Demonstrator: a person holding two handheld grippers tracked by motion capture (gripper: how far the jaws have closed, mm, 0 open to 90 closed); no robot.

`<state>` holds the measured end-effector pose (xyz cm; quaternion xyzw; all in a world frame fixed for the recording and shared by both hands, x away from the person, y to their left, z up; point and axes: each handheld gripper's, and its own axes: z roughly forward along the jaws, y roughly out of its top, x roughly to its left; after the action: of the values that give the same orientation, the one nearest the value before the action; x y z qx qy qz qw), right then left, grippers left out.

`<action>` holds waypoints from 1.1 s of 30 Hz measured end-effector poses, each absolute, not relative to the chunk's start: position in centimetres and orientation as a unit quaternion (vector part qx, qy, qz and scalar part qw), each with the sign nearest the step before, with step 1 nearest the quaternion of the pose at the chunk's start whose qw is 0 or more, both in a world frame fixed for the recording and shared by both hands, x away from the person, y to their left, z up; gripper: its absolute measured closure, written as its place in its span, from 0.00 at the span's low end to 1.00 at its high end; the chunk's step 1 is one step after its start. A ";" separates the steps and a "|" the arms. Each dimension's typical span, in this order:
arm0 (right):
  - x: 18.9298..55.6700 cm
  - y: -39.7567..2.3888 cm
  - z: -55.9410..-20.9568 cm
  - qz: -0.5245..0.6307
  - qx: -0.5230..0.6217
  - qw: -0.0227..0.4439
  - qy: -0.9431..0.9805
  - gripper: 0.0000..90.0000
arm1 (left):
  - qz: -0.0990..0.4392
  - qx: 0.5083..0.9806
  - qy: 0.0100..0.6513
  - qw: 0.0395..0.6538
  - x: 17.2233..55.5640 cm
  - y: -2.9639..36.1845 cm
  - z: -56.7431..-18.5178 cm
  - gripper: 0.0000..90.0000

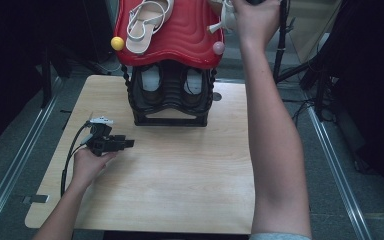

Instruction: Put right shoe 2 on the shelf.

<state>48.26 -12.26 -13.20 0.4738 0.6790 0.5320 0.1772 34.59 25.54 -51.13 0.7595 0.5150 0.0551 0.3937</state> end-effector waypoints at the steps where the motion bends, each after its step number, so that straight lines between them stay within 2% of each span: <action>1: 48.4 -12.0 -13.4 0.531 0.474 0.177 0.679 0.98 | 0.057 0.758 0.517 0.394 34.6 25.5 -51.1 0.53; 33: 49.0 -7.7 -18.3 0.545 0.464 0.141 0.684 0.98 | 0.057 0.760 0.513 0.394 34.5 25.5 -51.1 0.53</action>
<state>49.03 -7.74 -18.28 0.4639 0.6839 0.5452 0.1409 34.54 25.46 -51.11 0.7605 0.5129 0.0571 0.3941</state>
